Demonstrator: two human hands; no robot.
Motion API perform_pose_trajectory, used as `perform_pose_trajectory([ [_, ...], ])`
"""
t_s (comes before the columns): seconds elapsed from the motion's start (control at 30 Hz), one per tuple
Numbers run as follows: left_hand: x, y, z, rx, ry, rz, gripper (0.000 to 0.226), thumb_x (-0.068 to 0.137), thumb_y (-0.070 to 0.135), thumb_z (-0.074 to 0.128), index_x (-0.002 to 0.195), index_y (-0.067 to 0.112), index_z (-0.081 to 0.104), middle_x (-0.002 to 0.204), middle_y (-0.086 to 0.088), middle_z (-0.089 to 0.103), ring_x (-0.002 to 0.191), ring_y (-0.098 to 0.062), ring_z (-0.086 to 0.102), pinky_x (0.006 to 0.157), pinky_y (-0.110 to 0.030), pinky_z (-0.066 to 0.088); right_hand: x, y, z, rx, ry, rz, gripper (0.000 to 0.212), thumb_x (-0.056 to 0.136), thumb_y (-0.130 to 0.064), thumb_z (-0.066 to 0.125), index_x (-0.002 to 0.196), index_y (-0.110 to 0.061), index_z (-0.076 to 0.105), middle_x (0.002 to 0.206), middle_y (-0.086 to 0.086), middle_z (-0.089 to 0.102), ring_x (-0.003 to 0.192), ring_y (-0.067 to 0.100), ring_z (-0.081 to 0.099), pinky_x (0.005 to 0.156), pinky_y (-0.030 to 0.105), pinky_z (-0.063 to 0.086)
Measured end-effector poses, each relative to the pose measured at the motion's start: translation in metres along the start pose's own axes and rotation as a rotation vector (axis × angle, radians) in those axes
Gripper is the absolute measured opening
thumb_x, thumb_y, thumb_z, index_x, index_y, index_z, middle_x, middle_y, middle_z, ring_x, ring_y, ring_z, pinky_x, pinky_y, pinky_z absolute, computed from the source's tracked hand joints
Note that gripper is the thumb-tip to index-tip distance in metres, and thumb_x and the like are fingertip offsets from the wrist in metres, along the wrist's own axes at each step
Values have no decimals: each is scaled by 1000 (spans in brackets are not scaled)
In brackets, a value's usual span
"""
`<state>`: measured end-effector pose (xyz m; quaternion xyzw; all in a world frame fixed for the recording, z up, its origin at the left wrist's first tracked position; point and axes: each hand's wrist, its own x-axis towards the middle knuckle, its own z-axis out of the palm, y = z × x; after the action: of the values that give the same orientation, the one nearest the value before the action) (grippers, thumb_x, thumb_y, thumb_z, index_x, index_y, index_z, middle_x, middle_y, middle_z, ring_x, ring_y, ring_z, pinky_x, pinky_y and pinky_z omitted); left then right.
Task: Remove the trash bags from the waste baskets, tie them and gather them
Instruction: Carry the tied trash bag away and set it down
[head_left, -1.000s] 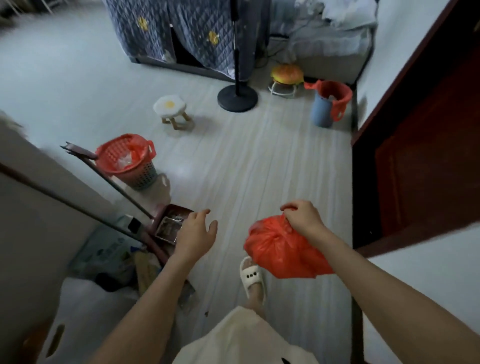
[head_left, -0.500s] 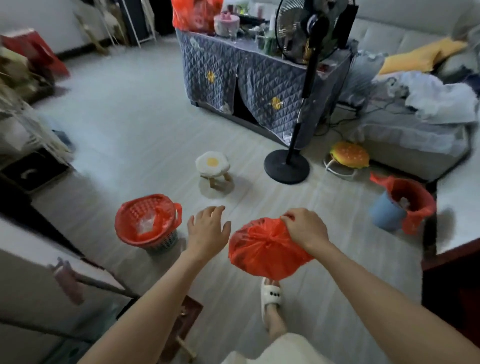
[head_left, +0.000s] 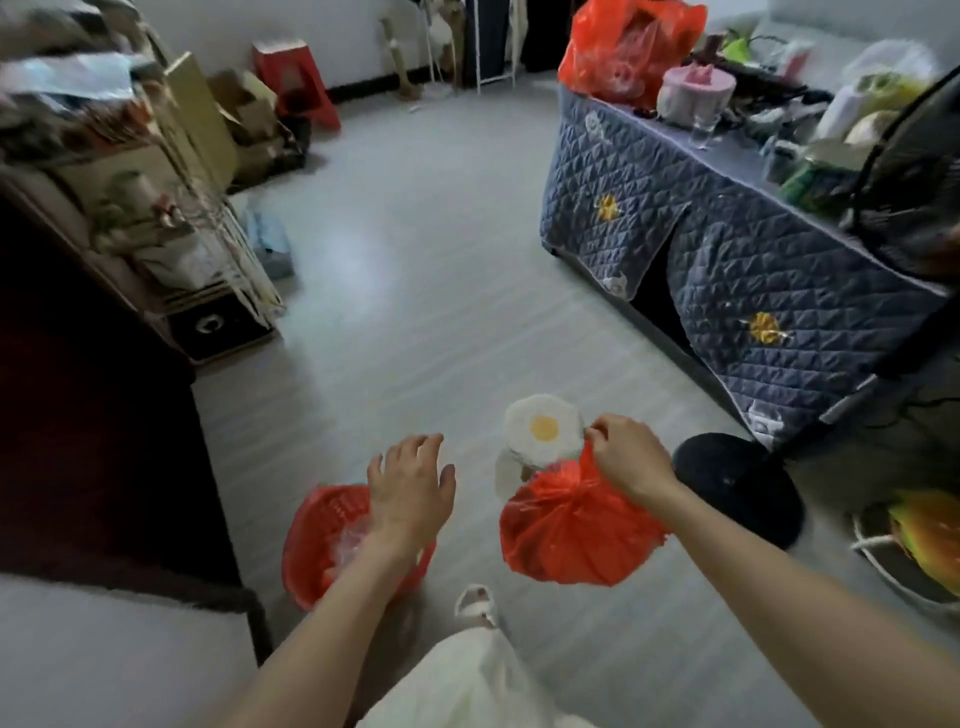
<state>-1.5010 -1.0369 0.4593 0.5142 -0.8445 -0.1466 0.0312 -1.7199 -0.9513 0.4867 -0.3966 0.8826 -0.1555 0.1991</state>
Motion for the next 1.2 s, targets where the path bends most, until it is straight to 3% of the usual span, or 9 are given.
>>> perform_pose_trajectory([
  [0.13, 138, -38, 7, 12, 0, -78, 45, 91, 34, 43, 135, 23, 40, 138, 0, 46, 126, -21, 42, 106, -38, 28, 140, -40, 11, -47, 33, -26, 28, 91, -28, 43, 98, -12, 65, 109, 16, 67, 103, 36, 58, 82, 38, 46],
  [0.3, 336, -72, -18, -21, -44, -44, 45, 92, 34, 41, 135, 22, 39, 138, -1, 45, 126, -23, 42, 103, -38, 31, 323, -125, 10, 4, 67, 33, 27, 92, -25, 42, 96, -8, 63, 109, 19, 65, 103, 37, 57, 81, 39, 44],
  [0.4, 431, -83, -49, -28, 13, -23, 44, 92, 33, 41, 134, 21, 39, 137, -1, 47, 126, -22, 42, 103, -37, 31, 408, -183, -4, 66, 21, -9, 26, 92, -25, 45, 98, -5, 60, 110, 21, 65, 105, 38, 57, 86, 39, 43],
  [0.53, 549, -99, -79, -15, 3, -10, 45, 92, 34, 40, 136, 22, 36, 138, -1, 45, 128, -22, 40, 104, -37, 29, 517, -259, -16, 75, -132, -115, 29, 85, -21, 58, 111, -7, 60, 119, 13, 63, 113, 28, 55, 90, 29, 40],
  [0.67, 667, -123, -88, 30, -79, 0, 46, 93, 37, 37, 136, 22, 35, 140, -1, 43, 128, -23, 40, 104, -39, 29, 634, -317, -10, -11, -257, -195, 40, 85, -10, 48, 124, -9, 53, 131, 12, 56, 122, 24, 49, 97, 25, 35],
  [0.77, 775, -142, -96, 69, -66, 4, 46, 93, 37, 37, 136, 22, 35, 140, -1, 43, 128, -23, 40, 104, -39, 30, 741, -356, -2, -65, -250, -270, 41, 84, -5, 44, 123, -9, 57, 131, 10, 57, 124, 23, 49, 99, 24, 33],
  [0.87, 890, -152, -119, 56, -73, -39, 46, 94, 36, 36, 137, 21, 34, 140, -3, 43, 128, -25, 40, 104, -40, 30, 849, -400, -5, -76, -235, -333, 34, 83, -7, 47, 109, -16, 67, 122, 7, 64, 117, 24, 55, 96, 28, 40],
  [0.97, 980, -155, -147, 35, -67, -54, 45, 94, 35, 36, 137, 21, 34, 140, -4, 43, 128, -26, 40, 105, -41, 29, 937, -442, -15, -114, -169, -303, 33, 84, -14, 48, 113, -22, 63, 123, 6, 64, 115, 27, 56, 94, 35, 44],
  [1.2, 1174, -175, -188, -9, -37, -98, 46, 93, 36, 38, 136, 22, 36, 140, 0, 43, 128, -22, 41, 105, -37, 29, 1132, -525, -45, -191, -40, -264, 24, 89, -33, 48, 98, -17, 62, 108, 14, 67, 102, 34, 60, 75, 35, 44],
])
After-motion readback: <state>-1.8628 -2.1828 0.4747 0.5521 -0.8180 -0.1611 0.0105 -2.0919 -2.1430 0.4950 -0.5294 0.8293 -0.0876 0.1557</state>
